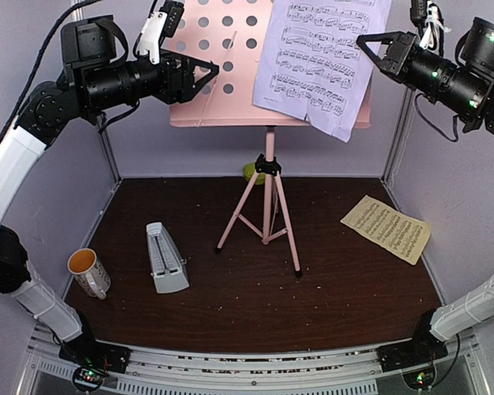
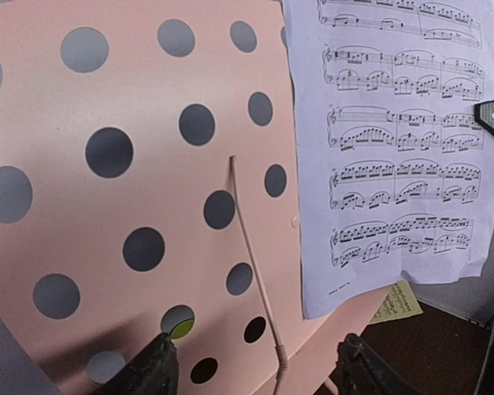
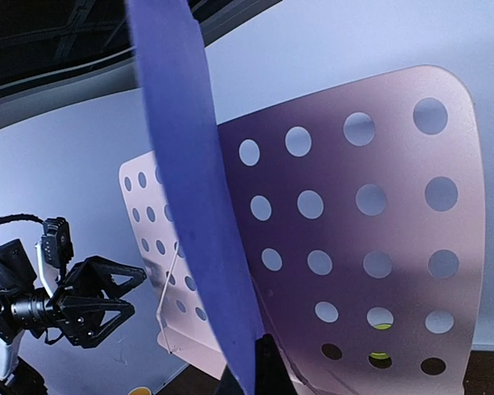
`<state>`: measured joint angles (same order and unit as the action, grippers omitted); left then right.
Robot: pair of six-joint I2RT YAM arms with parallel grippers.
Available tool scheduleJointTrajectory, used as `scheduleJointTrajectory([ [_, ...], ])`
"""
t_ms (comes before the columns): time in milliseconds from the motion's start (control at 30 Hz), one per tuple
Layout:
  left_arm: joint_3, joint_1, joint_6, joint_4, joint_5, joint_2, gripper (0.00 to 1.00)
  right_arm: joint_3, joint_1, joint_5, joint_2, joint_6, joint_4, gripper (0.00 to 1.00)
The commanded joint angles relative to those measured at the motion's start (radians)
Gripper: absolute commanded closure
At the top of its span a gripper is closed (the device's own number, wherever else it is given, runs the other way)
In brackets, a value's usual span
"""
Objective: Set up the instrument practice props
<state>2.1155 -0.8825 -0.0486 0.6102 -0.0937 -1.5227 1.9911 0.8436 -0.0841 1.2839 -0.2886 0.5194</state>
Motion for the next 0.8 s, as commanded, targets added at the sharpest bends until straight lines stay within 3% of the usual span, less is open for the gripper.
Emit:
scheduleJointTrajectory([
  [0,0.076,0.004,0.063,0.027,-0.04,-0.034,0.32,0.057,-0.02,0.03,0.018,0.043,-0.035,1.0],
  [467,0.104,-0.004,0.028,0.042,-0.003,-0.088,0.39,0.105,-0.049,0.051,0.068,0.053,-0.048,1.0],
  [767,0.13,-0.009,0.016,0.018,-0.011,-0.119,0.56,0.128,-0.058,0.062,0.095,0.055,-0.047,1.0],
])
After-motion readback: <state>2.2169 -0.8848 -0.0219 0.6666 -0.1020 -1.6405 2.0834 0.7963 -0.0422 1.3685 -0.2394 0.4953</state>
